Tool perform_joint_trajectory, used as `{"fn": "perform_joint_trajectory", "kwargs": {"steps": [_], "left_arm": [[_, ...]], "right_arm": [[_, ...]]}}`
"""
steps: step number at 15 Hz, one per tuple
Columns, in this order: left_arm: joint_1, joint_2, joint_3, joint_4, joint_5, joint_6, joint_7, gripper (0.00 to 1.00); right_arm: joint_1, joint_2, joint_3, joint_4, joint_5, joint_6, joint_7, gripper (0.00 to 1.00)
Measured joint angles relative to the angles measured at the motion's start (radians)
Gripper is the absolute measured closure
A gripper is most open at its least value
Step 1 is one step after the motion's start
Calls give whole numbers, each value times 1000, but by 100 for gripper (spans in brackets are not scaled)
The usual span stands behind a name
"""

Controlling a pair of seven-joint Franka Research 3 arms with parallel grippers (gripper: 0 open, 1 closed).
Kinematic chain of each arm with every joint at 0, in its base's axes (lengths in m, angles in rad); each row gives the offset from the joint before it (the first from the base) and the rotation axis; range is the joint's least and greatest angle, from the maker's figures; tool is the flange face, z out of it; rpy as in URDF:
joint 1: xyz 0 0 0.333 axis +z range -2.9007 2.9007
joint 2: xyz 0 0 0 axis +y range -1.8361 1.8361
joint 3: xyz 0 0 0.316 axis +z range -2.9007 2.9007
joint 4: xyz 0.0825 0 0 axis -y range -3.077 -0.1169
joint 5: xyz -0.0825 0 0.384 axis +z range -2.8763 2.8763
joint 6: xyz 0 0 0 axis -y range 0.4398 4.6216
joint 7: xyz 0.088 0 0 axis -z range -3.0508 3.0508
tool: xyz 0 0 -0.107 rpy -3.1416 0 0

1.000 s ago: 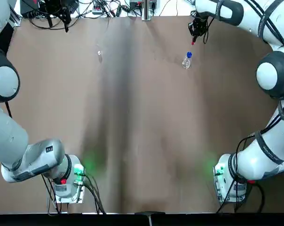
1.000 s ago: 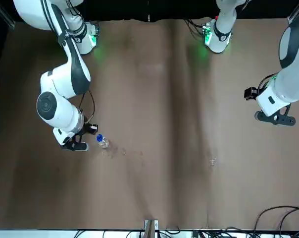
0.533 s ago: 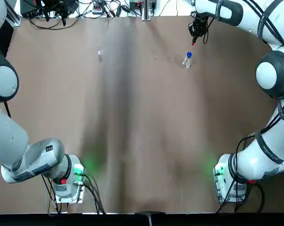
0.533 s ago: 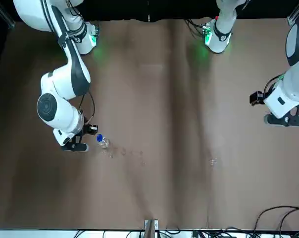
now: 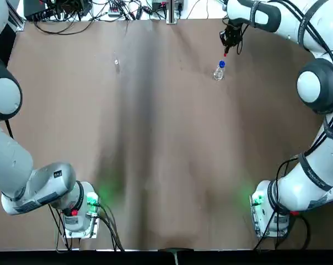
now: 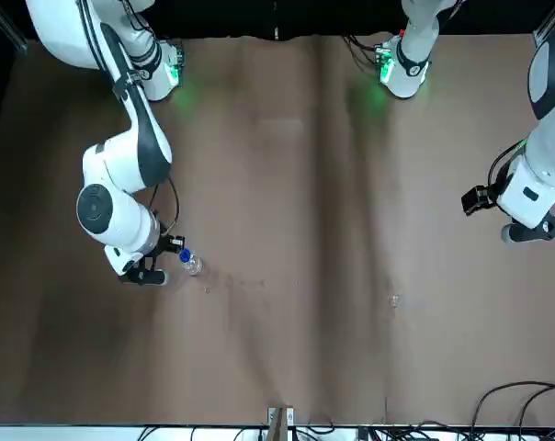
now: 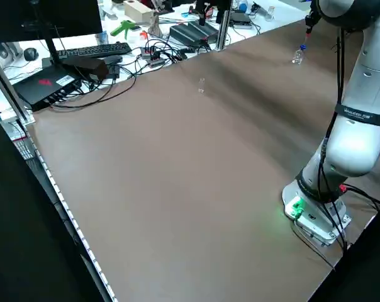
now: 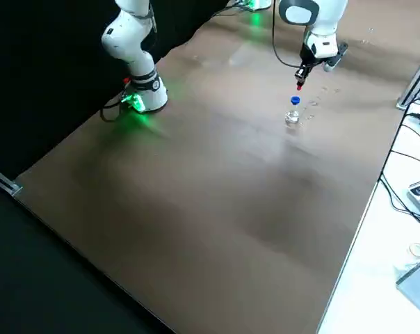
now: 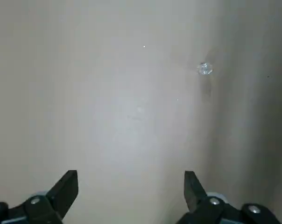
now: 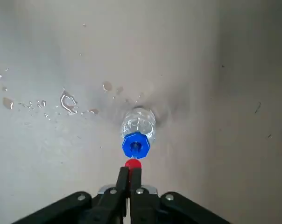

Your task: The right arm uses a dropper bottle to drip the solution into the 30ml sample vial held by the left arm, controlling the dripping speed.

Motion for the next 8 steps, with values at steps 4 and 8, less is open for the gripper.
{"fn": "perform_joint_trajectory", "kwargs": {"steps": [4,8], "left_arm": [[2,-2,2,1,0,0,0,0],[2,-47,14,7,-36,-12,-1,0]], "right_arm": [[0,13,0,0,0,2,0,81],[1,14,1,1,0,3,-1,61]]}}
